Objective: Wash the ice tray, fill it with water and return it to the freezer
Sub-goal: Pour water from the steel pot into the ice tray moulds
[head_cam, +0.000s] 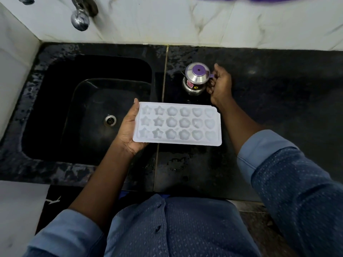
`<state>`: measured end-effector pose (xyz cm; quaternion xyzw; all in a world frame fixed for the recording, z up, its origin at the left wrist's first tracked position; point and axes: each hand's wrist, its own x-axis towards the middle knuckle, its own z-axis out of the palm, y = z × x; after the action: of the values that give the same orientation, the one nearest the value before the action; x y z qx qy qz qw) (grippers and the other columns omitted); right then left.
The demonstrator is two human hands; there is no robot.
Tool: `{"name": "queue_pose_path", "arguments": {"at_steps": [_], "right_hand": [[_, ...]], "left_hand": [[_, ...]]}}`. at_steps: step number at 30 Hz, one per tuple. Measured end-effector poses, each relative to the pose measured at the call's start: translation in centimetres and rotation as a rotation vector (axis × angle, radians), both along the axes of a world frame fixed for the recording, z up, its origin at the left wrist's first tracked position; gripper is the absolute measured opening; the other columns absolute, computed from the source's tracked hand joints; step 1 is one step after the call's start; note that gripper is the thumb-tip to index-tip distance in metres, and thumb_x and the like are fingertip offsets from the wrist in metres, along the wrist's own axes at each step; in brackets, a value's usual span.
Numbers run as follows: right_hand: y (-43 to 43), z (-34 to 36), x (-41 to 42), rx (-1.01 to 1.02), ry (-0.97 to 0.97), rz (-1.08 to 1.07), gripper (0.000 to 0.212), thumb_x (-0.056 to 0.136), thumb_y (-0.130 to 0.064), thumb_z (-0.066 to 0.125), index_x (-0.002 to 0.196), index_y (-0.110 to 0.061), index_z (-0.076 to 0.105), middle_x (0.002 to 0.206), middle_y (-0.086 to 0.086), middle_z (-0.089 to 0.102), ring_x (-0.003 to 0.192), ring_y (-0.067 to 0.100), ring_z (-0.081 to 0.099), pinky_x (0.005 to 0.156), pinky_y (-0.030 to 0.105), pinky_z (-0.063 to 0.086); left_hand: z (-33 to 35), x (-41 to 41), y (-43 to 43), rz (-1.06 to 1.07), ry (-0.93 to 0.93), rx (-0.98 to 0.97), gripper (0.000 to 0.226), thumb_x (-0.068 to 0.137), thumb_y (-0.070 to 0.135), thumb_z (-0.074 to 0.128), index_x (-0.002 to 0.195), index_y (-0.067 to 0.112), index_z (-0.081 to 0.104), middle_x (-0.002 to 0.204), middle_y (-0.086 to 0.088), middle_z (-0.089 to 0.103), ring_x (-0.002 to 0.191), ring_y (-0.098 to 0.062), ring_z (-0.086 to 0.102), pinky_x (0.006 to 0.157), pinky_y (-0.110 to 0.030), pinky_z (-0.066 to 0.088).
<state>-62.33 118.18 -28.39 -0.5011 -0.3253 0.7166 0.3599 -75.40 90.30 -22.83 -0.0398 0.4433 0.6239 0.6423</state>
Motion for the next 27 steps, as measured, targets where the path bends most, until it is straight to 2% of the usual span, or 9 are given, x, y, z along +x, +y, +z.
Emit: {"name": "queue_pose_path", "arguments": {"at_steps": [8, 11, 14, 17, 21, 25, 27], "right_hand": [[0.4, -0.5, -0.1, 0.09, -0.092, 0.08, 0.049, 0.103, -0.033, 0.057, 0.057, -0.02, 0.046, 0.049, -0.003, 0.038, 0.042, 0.012, 0.03, 0.044, 0.024, 0.019], [0.7, -0.7, 0.5, 0.087, -0.069, 0.085, 0.049, 0.103, -0.034, 0.058, 0.056, -0.018, 0.053, 0.05, 0.002, 0.045, 0.039, 0.015, 0.031, 0.041, 0.024, 0.02], [0.3, -0.6, 0.6, 0.106, -0.058, 0.071, 0.04, 0.102, -0.029, 0.06, 0.064, -0.014, 0.057, 0.054, 0.003, 0.051, 0.04, 0.016, 0.036, 0.04, 0.026, 0.022], [-0.4, -0.4, 0.8, 0.137, -0.047, 0.034, 0.033, 0.101, -0.021, 0.061, 0.069, -0.013, 0.059, 0.057, 0.002, 0.053, 0.04, 0.015, 0.037, 0.04, 0.025, 0.025], [-0.3, -0.3, 1.2, 0.178, -0.094, 0.022, 0.03, 0.101, -0.021, 0.06, 0.072, -0.013, 0.062, 0.057, 0.004, 0.055, 0.041, 0.015, 0.041, 0.04, 0.023, 0.031], [-0.9, 0.6, 2.5, 0.356, -0.254, 0.002, 0.013, 0.094, -0.018, 0.061, 0.08, -0.019, 0.062, 0.067, 0.004, 0.061, 0.047, 0.014, 0.049, 0.041, 0.024, 0.036], [-1.7, 2.1, 3.0, 0.482, -0.317, -0.009, 0.007, 0.091, -0.019, 0.063, 0.086, -0.022, 0.059, 0.08, 0.003, 0.064, 0.06, 0.015, 0.056, 0.05, 0.026, 0.043]], "left_hand": [[0.1, -0.2, 0.1, 0.0, -0.011, 0.004, 0.08, 0.102, 0.071, 0.042, 0.147, 0.007, 0.058, 0.146, -0.02, 0.063, 0.129, -0.038, 0.066, 0.094, -0.056, 0.06], [0.3, 0.0, 0.2, 0.01, -0.004, -0.007, 0.077, 0.103, 0.07, 0.041, 0.143, 0.008, 0.062, 0.142, -0.02, 0.066, 0.125, -0.038, 0.068, 0.092, -0.056, 0.061], [0.4, -0.1, 0.1, 0.01, -0.006, -0.003, 0.076, 0.103, 0.07, 0.041, 0.143, 0.008, 0.061, 0.143, -0.02, 0.066, 0.126, -0.038, 0.068, 0.093, -0.056, 0.061], [0.5, 0.0, -0.1, 0.001, -0.011, -0.003, 0.077, 0.103, 0.07, 0.041, 0.143, 0.008, 0.062, 0.142, -0.02, 0.066, 0.125, -0.038, 0.068, 0.091, -0.055, 0.062], [0.9, 0.0, 0.0, 0.003, -0.006, 0.001, 0.077, 0.103, 0.07, 0.042, 0.142, 0.008, 0.063, 0.143, -0.02, 0.066, 0.125, -0.038, 0.068, 0.091, -0.055, 0.062], [1.2, -0.1, -0.2, 0.011, -0.009, 0.002, 0.075, 0.102, 0.07, 0.042, 0.131, 0.008, 0.074, 0.14, -0.02, 0.068, 0.122, -0.038, 0.071, 0.089, -0.055, 0.062], [1.5, -0.2, -0.4, 0.015, -0.01, 0.006, 0.074, 0.102, 0.07, 0.042, 0.126, 0.009, 0.077, 0.139, -0.02, 0.068, 0.121, -0.038, 0.071, 0.089, -0.055, 0.062]]}}
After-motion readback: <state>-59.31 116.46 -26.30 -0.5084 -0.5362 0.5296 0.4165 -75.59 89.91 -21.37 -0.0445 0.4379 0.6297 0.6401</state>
